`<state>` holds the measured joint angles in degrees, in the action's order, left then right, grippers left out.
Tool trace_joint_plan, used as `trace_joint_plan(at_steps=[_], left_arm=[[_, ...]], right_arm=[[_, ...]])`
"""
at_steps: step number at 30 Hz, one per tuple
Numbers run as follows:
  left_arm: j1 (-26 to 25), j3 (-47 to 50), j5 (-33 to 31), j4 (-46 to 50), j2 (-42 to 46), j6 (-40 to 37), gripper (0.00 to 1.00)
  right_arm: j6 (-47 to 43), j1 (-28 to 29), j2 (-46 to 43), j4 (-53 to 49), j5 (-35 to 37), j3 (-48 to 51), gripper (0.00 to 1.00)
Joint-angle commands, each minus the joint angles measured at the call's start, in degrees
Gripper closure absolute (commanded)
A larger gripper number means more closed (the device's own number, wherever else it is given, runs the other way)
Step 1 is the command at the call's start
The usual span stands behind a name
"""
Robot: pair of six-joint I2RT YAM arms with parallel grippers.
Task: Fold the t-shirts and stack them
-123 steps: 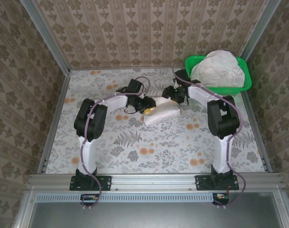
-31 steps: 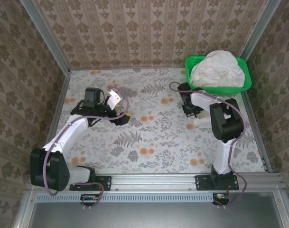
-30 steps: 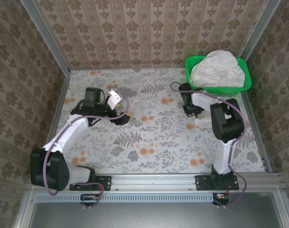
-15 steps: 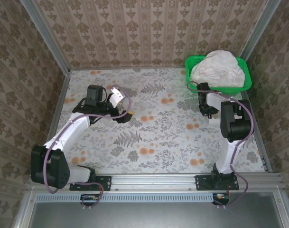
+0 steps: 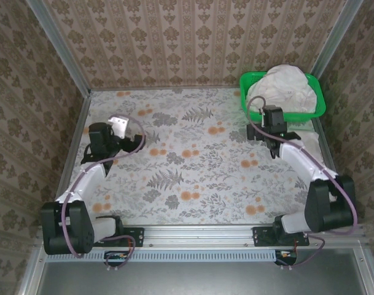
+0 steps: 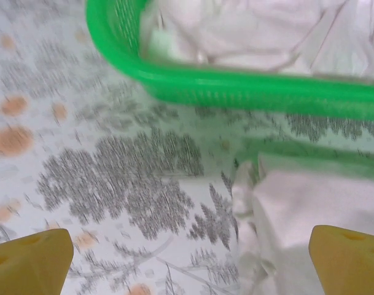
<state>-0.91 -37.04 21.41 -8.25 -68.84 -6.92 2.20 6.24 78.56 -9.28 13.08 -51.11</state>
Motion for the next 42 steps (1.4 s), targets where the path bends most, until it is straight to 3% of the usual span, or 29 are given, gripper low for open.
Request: trace_joint_plan(at_steps=[1, 5, 11, 15, 18, 20, 26, 42], left_arm=[[2.38, 3.87, -8.19, -11.7, -0.68, 7.41, 0.0], [3.2, 8.09, -13.81, -19.52, -3.73, 8.06, 0.0], [4.04, 10.69, -14.71, -26.56, -8.1, 6.29, 0.0], [4.02, 15.58, -13.39, -38.06, -12.14, 5.97, 0.0], [3.6, 14.93, -13.06, -41.38, -17.3, 5.31, 0.0], [1.22, 13.68, -17.0, -40.89, -19.46, 3.5, 0.0], [0.77, 13.44, -19.52, -39.53, -19.1, 3.84, 0.0], [0.56, 13.3, -19.83, -39.5, -19.18, 3.84, 0.0]], right_arm=[[1.96, -0.33, -3.46, 19.25, -2.5, 10.33, 0.0], [0.17, -0.31, -4.24, 39.13, 2.61, 23.0, 0.0], [0.38, -2.06, -1.11, 54.37, 0.83, 30.36, 0.0], [-1.53, -2.11, 4.51, 59.38, -2.4, 30.24, 0.0], [-1.77, -2.2, 9.36, 63.32, -3.08, 30.1, 0.0], [-1.26, -2.98, 8.92, 60.5, -4.24, 29.05, 0.0], [0.12, -4.41, 9.23, 58.84, -5.87, 28.0, 0.0], [0.18, -4.53, 9.34, 58.94, -6.05, 27.95, 0.0]])
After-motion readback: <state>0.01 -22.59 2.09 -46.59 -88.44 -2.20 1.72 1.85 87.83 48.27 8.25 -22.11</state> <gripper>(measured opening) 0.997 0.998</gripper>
